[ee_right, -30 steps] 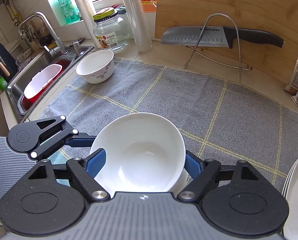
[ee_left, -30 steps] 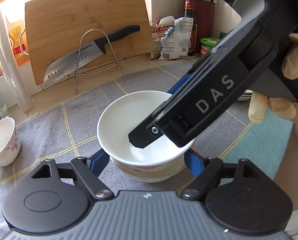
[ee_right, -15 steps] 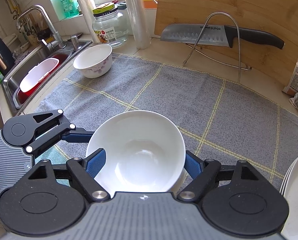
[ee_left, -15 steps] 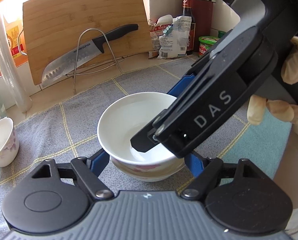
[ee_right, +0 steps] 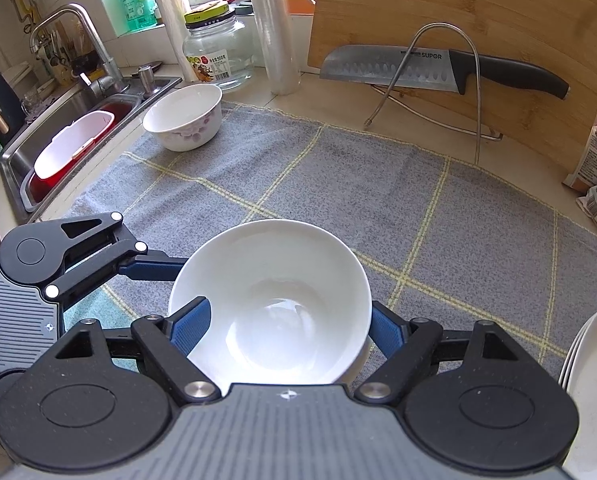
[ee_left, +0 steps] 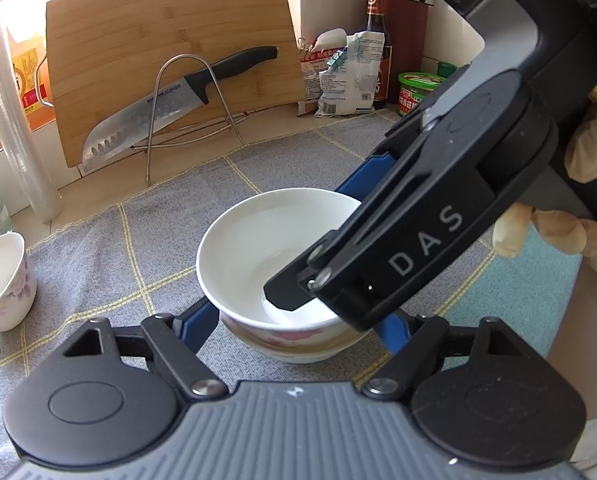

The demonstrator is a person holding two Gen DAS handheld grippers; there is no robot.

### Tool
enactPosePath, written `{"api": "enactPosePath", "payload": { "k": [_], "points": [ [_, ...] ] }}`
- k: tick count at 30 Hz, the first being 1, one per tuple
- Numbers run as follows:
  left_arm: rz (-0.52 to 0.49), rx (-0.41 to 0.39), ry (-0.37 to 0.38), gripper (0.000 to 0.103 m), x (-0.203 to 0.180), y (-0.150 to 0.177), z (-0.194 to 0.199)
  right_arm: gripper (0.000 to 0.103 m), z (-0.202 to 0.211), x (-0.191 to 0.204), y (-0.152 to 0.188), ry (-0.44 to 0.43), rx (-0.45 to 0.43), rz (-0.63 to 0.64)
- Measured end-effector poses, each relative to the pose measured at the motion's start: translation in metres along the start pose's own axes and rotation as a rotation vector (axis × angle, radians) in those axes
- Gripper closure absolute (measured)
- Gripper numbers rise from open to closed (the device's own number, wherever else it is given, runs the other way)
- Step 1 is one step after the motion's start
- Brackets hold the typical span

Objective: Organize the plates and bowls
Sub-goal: 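Lower the pink-flowered bowl into the plain white bowl with the right tool, then open the right tool and release the pink-flowered bowl, then withdraw the right tool from the bowl stack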

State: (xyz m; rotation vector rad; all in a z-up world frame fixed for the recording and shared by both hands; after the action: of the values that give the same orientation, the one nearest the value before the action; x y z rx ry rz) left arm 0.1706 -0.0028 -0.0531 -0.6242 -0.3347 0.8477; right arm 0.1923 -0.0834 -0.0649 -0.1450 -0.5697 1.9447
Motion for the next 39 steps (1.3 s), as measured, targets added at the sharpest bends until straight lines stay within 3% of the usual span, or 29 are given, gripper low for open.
{"api": "enactPosePath", "payload": {
  "k": [14,18,39],
  "points": [
    [0.003,-0.001,0.002,0.017,0.0,0.0,-0.001,0.006,-0.004,0.002,0.004,0.012,0.011,0.018],
    [-0.019,-0.05,-0.021,0.006,-0.002,-0.001,0.008,0.003,-0.001,0.003,0.004,0.008,-0.001,0.021],
    [-0.028,-0.038,-0.031,0.006,-0.009,0.009,0.015,0.001,0.007,0.008,0.022,0.024,-0.038,-0.009]
  ]
}}
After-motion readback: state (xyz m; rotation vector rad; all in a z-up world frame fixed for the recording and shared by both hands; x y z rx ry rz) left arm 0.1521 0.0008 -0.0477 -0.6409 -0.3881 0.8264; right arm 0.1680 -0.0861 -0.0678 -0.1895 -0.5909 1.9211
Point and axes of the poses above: each gripper's, at about its wrist camera, not at the fingertips, and z roughly against the way its jaws point, x to its left, y to its underside, the point moved 3 cm from there along -z, roughly the way its jaws point, and after that the axes turned 5 degrees about x, right-handed, at the moved point
